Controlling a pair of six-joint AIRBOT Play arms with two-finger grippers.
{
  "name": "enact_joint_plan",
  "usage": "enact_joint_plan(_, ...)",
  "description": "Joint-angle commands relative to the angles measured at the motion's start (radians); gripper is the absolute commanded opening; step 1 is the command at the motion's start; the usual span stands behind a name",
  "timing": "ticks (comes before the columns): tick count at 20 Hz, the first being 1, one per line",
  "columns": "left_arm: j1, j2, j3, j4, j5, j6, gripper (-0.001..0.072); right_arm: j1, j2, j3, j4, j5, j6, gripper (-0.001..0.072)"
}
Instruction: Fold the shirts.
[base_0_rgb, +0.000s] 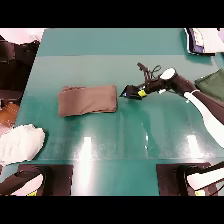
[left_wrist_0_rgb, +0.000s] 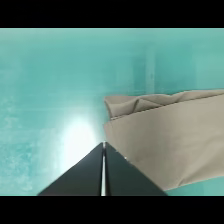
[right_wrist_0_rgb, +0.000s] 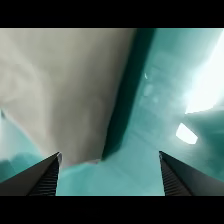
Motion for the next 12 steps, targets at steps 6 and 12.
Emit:
enact_joint_plan(6, 0.001, 0.000, -0.007, -0.006, -0.027, 0.001, 0.0032, 0.100, -0.123, -0.063, 0.318, -0.132, -0.034, 0.0720)
enact_joint_plan(12, 0.001, 0.000, -0.007, -0.006, -0.059, 0.026, 0.0032, 0.198, -0.243, 0.162, 0.319, -0.114, -0.037, 0.0634)
